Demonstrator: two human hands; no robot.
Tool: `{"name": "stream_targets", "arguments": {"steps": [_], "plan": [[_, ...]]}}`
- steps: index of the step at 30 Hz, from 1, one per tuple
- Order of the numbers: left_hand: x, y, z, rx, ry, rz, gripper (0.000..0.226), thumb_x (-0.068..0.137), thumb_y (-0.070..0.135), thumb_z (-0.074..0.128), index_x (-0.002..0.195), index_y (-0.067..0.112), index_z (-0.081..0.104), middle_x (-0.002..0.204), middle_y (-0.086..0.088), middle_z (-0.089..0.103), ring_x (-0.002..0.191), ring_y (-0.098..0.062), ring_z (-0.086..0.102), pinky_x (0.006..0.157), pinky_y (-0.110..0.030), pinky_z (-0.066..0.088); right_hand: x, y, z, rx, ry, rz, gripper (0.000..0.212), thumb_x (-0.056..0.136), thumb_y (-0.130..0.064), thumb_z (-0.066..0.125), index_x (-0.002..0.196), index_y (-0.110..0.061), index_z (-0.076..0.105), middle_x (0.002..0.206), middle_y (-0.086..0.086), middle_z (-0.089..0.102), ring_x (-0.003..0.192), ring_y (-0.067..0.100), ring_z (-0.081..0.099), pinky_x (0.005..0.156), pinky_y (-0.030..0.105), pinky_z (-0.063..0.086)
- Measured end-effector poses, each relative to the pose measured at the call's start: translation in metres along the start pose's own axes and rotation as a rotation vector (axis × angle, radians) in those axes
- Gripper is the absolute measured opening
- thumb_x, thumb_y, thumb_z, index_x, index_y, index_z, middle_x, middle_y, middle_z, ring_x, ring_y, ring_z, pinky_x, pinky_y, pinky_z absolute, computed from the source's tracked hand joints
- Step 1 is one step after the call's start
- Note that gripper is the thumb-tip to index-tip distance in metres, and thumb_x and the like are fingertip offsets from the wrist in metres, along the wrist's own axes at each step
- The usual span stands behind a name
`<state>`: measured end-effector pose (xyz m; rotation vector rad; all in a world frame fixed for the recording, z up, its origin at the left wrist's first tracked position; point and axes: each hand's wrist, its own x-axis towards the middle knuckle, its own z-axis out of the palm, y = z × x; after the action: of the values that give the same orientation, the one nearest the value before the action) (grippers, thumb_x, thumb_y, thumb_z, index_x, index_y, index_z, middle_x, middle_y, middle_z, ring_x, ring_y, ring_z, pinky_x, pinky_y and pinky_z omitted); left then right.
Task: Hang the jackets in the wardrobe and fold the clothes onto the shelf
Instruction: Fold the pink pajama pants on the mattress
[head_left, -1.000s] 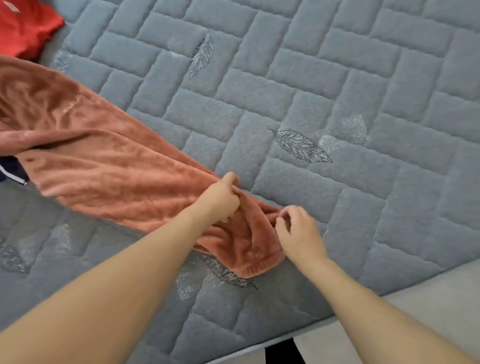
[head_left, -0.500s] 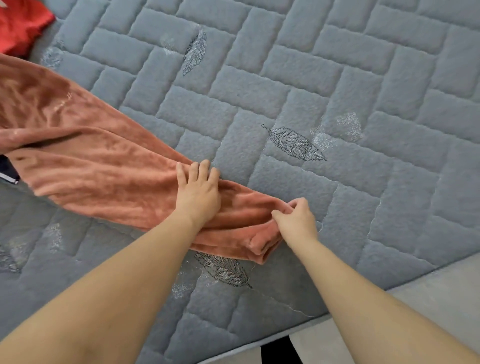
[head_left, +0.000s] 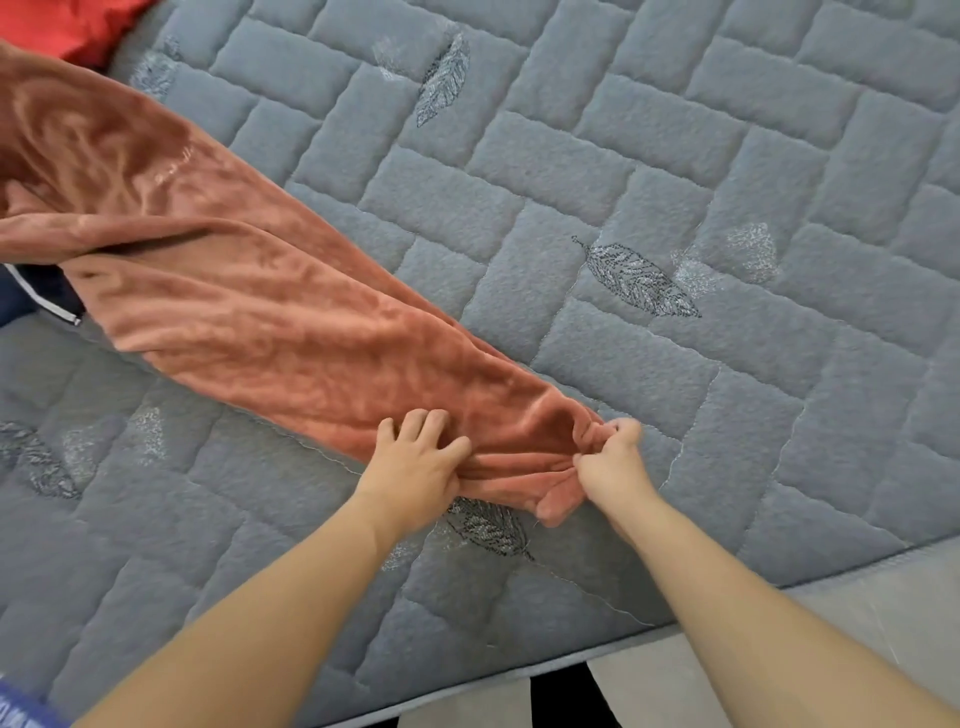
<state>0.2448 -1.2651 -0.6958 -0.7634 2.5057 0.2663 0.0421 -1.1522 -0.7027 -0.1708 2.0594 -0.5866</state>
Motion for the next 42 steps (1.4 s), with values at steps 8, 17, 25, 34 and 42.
{"name": "stream_targets", "arguments": {"steps": [8, 17, 25, 34, 42], "plan": [[0.012, -0.045, -0.015, -0.173, -0.033, -0.066, 0.046, 0.092, 0.032, 0.043, 0.138, 0.029, 0.037, 0.14, -0.003, 0.035, 0.128, -0.03, 0.035, 0.099, -0.043, 0.035, -0.034, -0.051, 0.062, -0.813, 0.256, -0.509, 0.083, 0.08, -0.018, 0.055, 0.154, -0.015, 0.017, 0.159, 0.013, 0.014, 0.145, 0.03, 0.017, 0.12, 0.045, 0.009], [-0.045, -0.222, 0.012, -0.166, 0.03, -0.418, 0.062, 0.096, 0.034, 0.041, 0.154, 0.028, 0.021, 0.161, -0.005, 0.016, 0.145, -0.028, 0.018, 0.118, -0.05, 0.017, -0.02, -0.153, 0.209, -0.914, 0.049, -0.709, 0.076, 0.093, -0.037, 0.047, 0.155, -0.016, 0.009, 0.163, 0.013, -0.01, 0.15, 0.029, -0.009, 0.121, 0.045, -0.007], [-0.062, -0.373, -0.007, -0.57, 0.234, -0.794, 0.052, 0.095, 0.035, 0.047, 0.143, 0.016, 0.038, 0.145, -0.011, 0.036, 0.13, -0.036, 0.036, 0.104, -0.049, 0.037, -0.007, -0.278, 0.327, -0.814, 0.029, -0.837, 0.08, 0.094, -0.045, 0.046, 0.157, -0.024, 0.0, 0.164, 0.008, -0.004, 0.15, 0.029, -0.002, 0.122, 0.046, -0.001], [-0.014, -0.513, -0.064, -1.906, 0.794, -1.393, 0.053, 0.089, 0.041, 0.059, 0.133, 0.015, 0.048, 0.1, -0.005, 0.061, 0.084, -0.024, 0.063, 0.069, -0.037, 0.056, 0.02, -0.359, 0.377, -0.864, 0.113, -0.776, 0.036, 0.092, -0.031, 0.046, 0.122, -0.012, 0.053, 0.127, 0.013, 0.055, 0.12, 0.036, 0.046, 0.105, 0.044, 0.031], [0.082, -0.548, -0.165, -1.281, 0.879, -0.75, 0.046, 0.086, 0.045, 0.046, 0.122, 0.021, 0.061, 0.12, 0.001, 0.063, 0.116, -0.02, 0.055, 0.1, -0.024, 0.037, 0.077, -0.404, 0.355, -0.618, 0.406, -0.697, 0.034, 0.093, -0.033, 0.053, 0.116, -0.007, 0.051, 0.119, 0.023, 0.055, 0.113, 0.043, 0.051, 0.093, 0.049, 0.041]]}}
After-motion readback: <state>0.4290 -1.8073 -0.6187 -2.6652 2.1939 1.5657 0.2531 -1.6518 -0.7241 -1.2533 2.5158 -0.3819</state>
